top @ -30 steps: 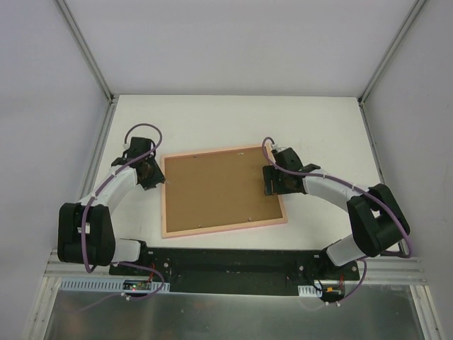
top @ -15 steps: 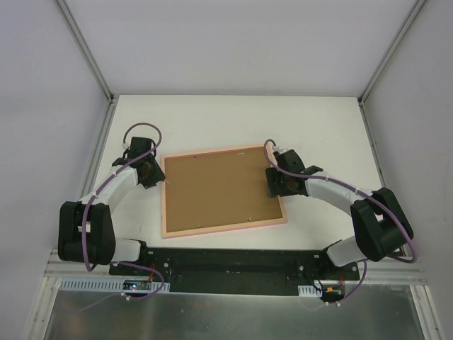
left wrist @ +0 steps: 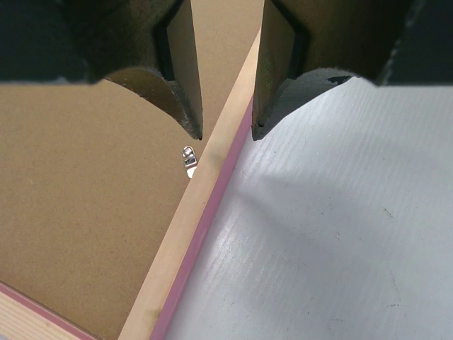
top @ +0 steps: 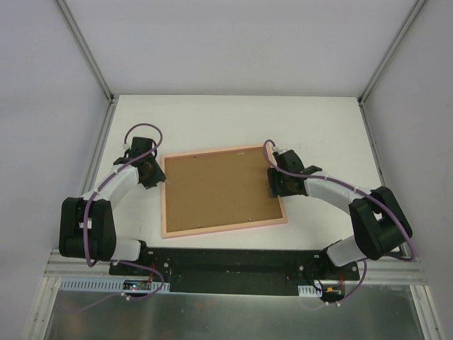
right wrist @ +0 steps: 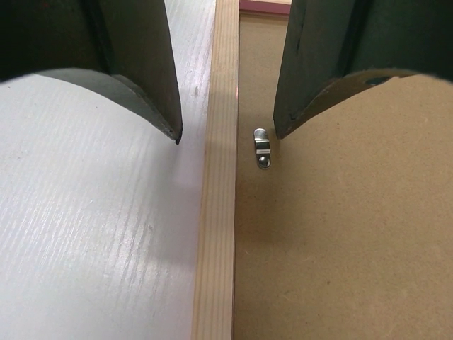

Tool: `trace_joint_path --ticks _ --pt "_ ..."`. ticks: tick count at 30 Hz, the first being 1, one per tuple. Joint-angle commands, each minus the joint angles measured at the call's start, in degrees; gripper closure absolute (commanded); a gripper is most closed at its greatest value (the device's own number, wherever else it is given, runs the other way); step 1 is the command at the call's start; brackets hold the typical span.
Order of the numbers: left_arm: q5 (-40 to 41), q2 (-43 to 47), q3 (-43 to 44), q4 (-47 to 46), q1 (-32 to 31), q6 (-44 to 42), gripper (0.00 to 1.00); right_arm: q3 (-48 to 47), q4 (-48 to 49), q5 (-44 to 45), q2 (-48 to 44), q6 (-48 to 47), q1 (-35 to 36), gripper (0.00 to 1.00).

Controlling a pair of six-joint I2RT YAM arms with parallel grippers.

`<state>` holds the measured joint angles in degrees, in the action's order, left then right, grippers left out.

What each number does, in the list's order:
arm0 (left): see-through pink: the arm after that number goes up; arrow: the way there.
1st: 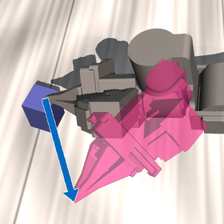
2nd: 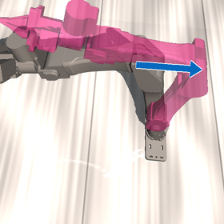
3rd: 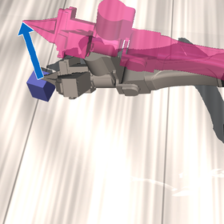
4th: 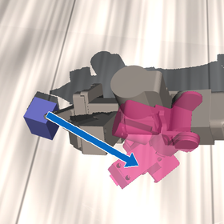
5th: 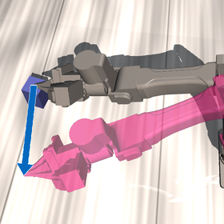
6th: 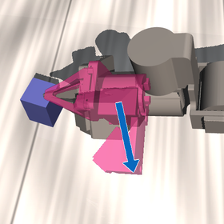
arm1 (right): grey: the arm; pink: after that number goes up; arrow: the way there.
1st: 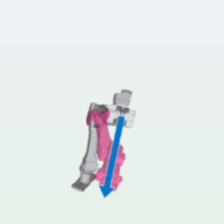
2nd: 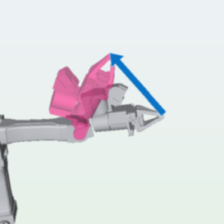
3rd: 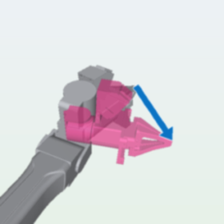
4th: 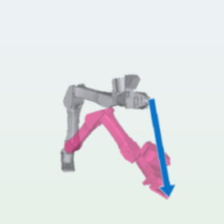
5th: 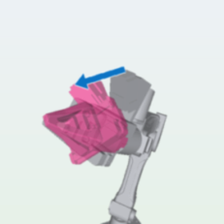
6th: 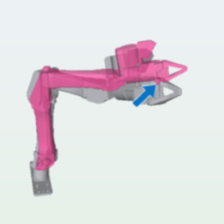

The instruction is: Put the photo into the frame

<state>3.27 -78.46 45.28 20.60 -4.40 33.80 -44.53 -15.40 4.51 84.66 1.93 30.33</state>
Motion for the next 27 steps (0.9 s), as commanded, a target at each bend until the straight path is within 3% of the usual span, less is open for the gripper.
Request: trace_joint_path --ticks 1,5,9,13,17,23,25,27 --pt "0.16 -0.29 0.69 -0.65 0.54 1.0 0.67 -1.26 0.11 0.94 1.12 -0.44 0.26 0.43" --pt "0.42 -0.38 0.78 -0.65 0.54 0.83 0.67 -1.43 0.02 1.81 1.47 -0.35 0.35 0.44" --pt "-0.01 -1.08 1.13 -0.82 0.54 0.83 0.68 -1.17 0.28 2.25 1.47 0.26 0.26 0.51" --pt "-0.45 -1.0 1.13 -1.0 0.54 0.92 0.68 -0.99 0.11 3.66 1.38 1.4 0.35 0.79" --pt "-0.72 -0.91 1.3 -1.09 0.54 0.92 0.68 -0.38 0.1 4.89 0.07 2.72 0.35 0.91" --pt "-0.72 -0.38 1.22 -1.09 0.54 0.65 0.68 0.06 -0.07 5.06 -0.9 3.95 0.35 0.9" --pt "-0.46 -0.12 1.13 -1.09 0.54 0.48 0.68 0.24 -0.33 5.24 -1.43 4.3 0.35 0.81" --pt "-0.37 0.32 1.22 -1.0 0.45 0.48 0.68 0.41 -0.68 5.94 -2.39 4.57 0.26 0.65"
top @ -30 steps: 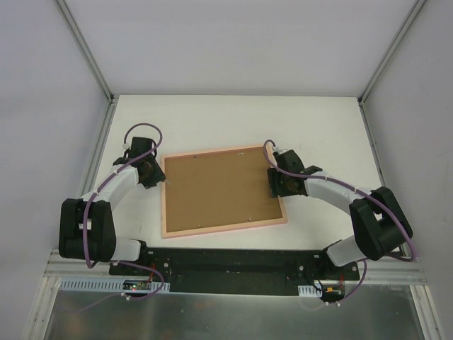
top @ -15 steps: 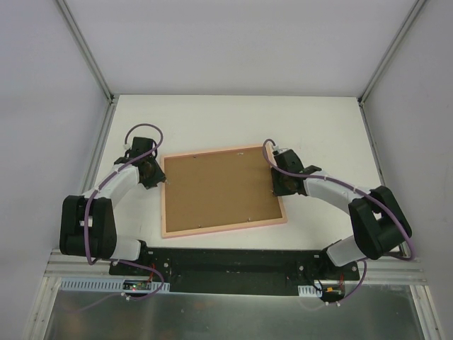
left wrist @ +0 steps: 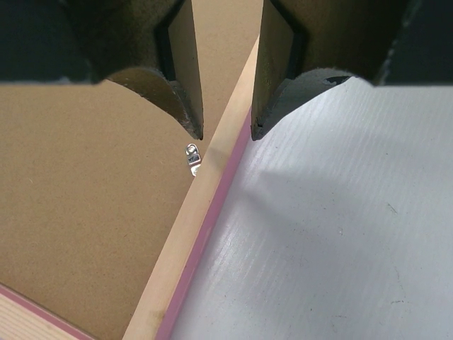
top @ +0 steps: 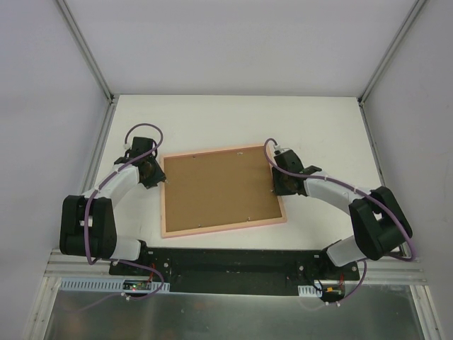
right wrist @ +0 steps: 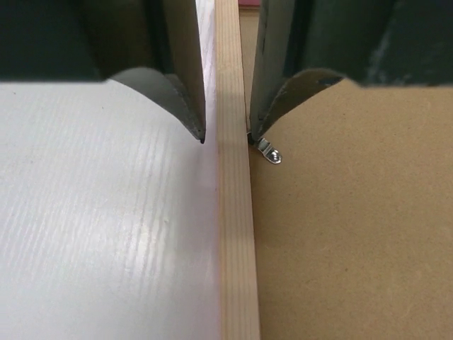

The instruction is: Put the photo into the frame

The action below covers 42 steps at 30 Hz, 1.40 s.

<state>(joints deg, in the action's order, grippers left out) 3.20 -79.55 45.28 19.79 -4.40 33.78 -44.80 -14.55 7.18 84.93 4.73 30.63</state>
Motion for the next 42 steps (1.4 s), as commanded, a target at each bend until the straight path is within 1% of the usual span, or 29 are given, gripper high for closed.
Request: trace_joint_path --ticks 1,2,4,9,13,17,20,21,22,24,26,30,32,34,38,39,40,42 --pt "-0.3 1.67 1.13 -0.28 0.45 0.5 0.68 0.67 -1.45 3.37 -3.09 1.68 -0.05 0.57" --pt "-0.3 1.94 1.13 -0.28 0.54 0.58 0.68 0.67 -1.28 3.37 -3.62 1.42 -0.05 0.5" --pt "-0.13 2.64 0.87 -0.1 0.45 0.93 0.67 0.59 -0.49 2.75 -4.06 0.98 0.04 0.43" --pt "1.1 5.8 -1.68 -0.02 0.45 3.48 0.66 -1.26 0.31 0.38 -1.61 -0.6 -0.05 0.43" --pt "2.69 7.82 -3.52 -0.02 0.54 4.36 0.64 -1.61 0.13 0.2 0.15 -1.22 0.13 0.43" --pt "1.37 9.76 -5.02 0.07 0.45 6.38 0.64 -1.52 0.4 0.11 1.29 -1.39 0.39 0.44" --pt "1.28 12.13 -7.21 0.33 0.19 9.19 0.61 -2.05 0.83 0.03 2.61 -1.04 0.48 0.44" --pt "2.06 13.44 -8.35 0.6 -0.16 10.33 0.6 -2.31 0.83 0.03 3.14 -0.78 0.57 0.45" --pt "2.94 14.76 -9.23 1.12 -0.51 11.3 0.59 -2.57 0.83 0.29 3.66 -0.25 0.57 0.49" --pt "4.61 18.27 -10.82 2.79 -1.3 13.32 0.59 -2.93 0.66 1.43 4.54 0.97 0.66 0.6" --pt "5.76 21.61 -11.79 4.46 -2.18 14.82 0.58 -3.19 0.48 2.31 5.07 2.47 0.57 0.75" --pt "5.5 25.67 -11.79 7.1 -3.06 17.02 0.57 -3.81 -0.57 5.29 6.13 5.98 0.57 0.93" --pt "5.85 25.76 -10.92 7.72 -3.33 17.11 0.57 -4.07 -0.83 6.18 6.22 7.21 0.48 0.98" --pt "7.6 24.01 -9.34 7.72 -3.33 15.54 0.54 -4.42 -1.01 5.92 5.87 7.48 0.57 0.99" --pt "11.38 15.76 -1.53 7.89 -3.33 10.44 0.5 -4.07 -1.01 5.74 4.81 7.4 0.66 0.99" --pt "12.87 14.0 -0.38 7.98 -3.33 10.43 0.48 -3.9 -1.01 5.83 4.55 7.31 0.57 0.99" --pt "13.84 12.68 0.85 7.63 -3.24 10.78 0.44 -3.72 -0.92 5.83 4.55 7.22 0.57 0.99" --pt "13.24 8.03 3.93 6.49 -3.24 8.77 0.41 -3.46 -0.75 5.57 4.37 7.13 0.57 0.99"
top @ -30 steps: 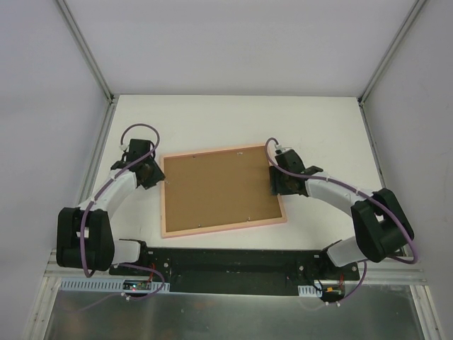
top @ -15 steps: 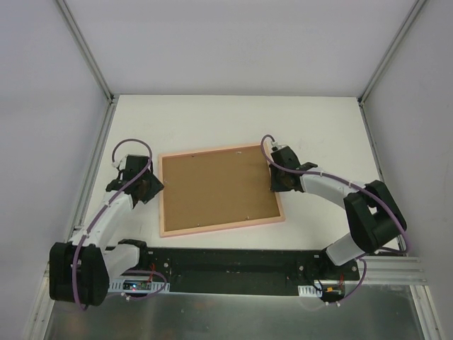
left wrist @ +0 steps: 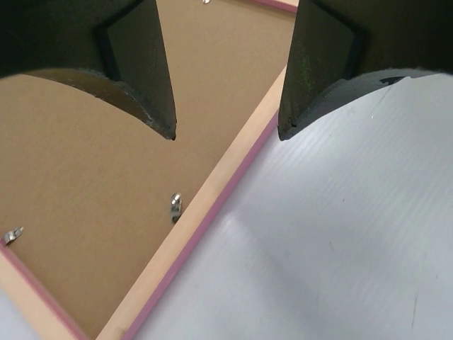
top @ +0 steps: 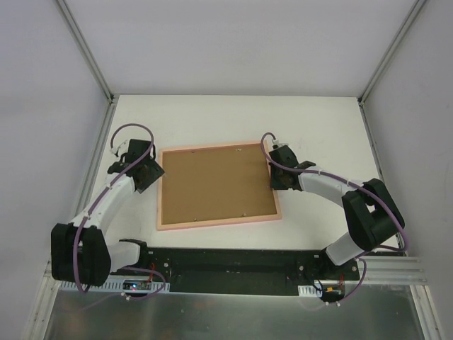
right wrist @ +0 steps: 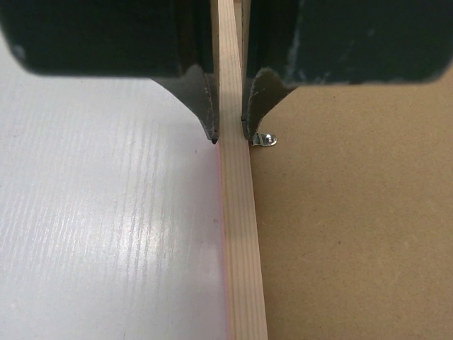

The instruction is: Put the photo into the frame

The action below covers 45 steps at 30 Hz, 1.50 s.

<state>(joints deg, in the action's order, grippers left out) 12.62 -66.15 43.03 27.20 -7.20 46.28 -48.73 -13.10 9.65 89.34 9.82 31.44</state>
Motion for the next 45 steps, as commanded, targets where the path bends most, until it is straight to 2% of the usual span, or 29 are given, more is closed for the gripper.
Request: trace_joint_path --ticks 1,6,16,32,45 --pt "2.77 -8.53 8.11 -1.01 -0.44 -5.14 0.41 0.65 -2.1 3.18 -0.13 2.04 -0.24 0.99" --pt "-2.16 -17.95 12.69 -1.45 -0.44 -8.49 0.43 0.74 -2.1 2.66 -0.66 1.69 -0.24 0.93" --pt "-0.76 -25.6 14.54 -1.71 -0.44 -9.46 0.44 0.92 -2.1 2.39 -1.27 1.43 -0.33 0.93" --pt "0.65 -28.24 13.84 -3.47 -0.44 -7.96 0.46 1.09 -2.19 1.95 -1.8 1.69 -0.15 0.94" --pt "3.11 -27.98 9.62 -3.73 0.17 -0.32 0.63 1.62 -2.1 1.51 -2.06 1.69 -0.15 0.94"
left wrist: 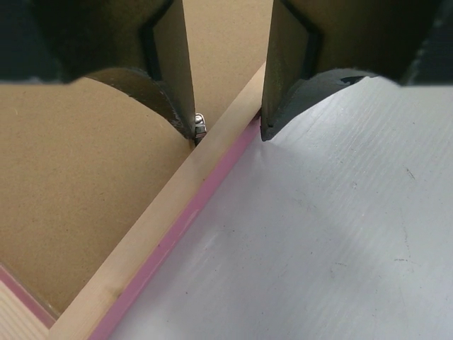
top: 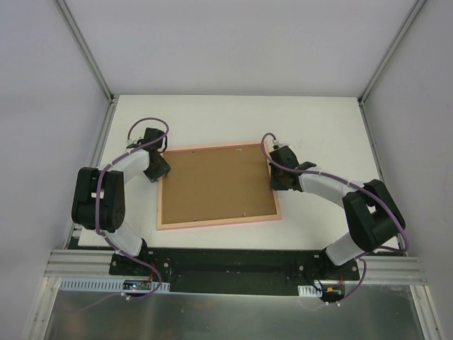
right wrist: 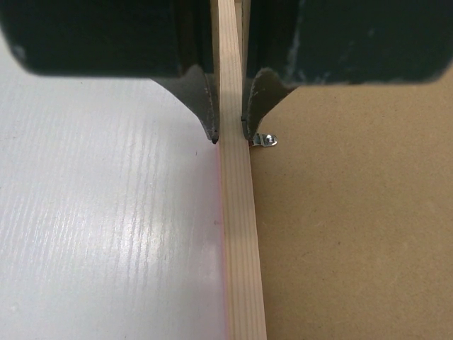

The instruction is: Put the photo into the frame

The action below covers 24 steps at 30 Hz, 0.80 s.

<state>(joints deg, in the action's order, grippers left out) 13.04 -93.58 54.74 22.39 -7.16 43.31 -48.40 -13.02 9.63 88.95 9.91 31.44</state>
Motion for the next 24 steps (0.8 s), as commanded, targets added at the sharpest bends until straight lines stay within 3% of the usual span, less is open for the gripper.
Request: trace_joint_path --ticks 1,7,8,16,21,24 --pt "2.61 -0.64 -2.09 1.07 0.13 2.92 0.66 1.29 -2.19 1.71 -1.76 1.6 -0.15 0.94" --pt "1.82 -0.11 -2.71 0.99 0.13 3.62 0.9 1.47 -2.1 1.45 -1.76 1.6 -0.15 0.94" --pt "1.55 -0.2 -2.54 0.99 0.13 3.36 0.98 1.47 -2.01 1.36 -1.67 1.69 -0.15 0.94" --pt "1.73 0.24 -2.62 0.99 0.21 3.54 1.0 1.47 -1.84 1.09 -1.76 1.87 -0.15 0.94" --pt "0.06 -1.69 -0.95 0.99 0.21 1.25 0.81 1.64 -1.84 1.45 -1.94 1.87 -0.15 0.94" --pt "-0.38 -2.22 -0.6 0.99 0.22 -0.15 0.64 1.64 -1.75 1.27 -1.76 1.87 -0.15 0.94"
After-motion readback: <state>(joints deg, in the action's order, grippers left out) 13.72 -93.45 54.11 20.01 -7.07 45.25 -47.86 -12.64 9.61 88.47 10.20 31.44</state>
